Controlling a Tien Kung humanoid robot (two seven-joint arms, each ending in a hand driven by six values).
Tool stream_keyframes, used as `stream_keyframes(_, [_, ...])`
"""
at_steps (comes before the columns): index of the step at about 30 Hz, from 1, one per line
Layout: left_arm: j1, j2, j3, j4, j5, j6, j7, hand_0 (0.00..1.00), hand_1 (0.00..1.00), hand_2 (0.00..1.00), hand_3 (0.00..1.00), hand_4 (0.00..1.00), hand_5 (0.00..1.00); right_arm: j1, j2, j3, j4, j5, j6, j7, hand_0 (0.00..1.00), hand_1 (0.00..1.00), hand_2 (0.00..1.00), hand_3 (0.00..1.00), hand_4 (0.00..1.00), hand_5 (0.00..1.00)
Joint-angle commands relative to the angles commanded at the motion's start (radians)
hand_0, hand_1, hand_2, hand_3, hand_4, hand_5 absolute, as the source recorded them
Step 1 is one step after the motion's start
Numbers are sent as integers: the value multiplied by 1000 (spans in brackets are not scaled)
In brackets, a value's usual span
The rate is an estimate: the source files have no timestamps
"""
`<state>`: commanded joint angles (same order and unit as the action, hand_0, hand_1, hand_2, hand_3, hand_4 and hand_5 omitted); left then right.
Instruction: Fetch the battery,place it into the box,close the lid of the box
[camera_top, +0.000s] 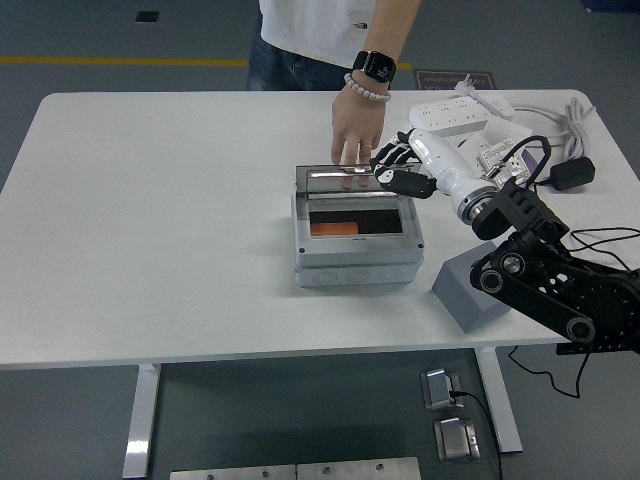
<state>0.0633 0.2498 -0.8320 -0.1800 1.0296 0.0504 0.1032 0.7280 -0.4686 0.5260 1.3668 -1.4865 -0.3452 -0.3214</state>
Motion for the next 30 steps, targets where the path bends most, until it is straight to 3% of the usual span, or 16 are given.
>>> stream_keyframes(6, [0, 1, 2, 0, -2, 1, -1, 406, 558, 516, 499, 2, 2, -2, -26, -15, 56, -14, 14, -26, 682, 603, 595, 612, 580, 569])
stream_keyframes(30, [-5, -4, 10, 0, -11, 1, -7, 406, 560, 517, 499, 2, 2, -17, -57, -84, 161, -16, 63, -72, 616, 586, 592, 614, 575, 580])
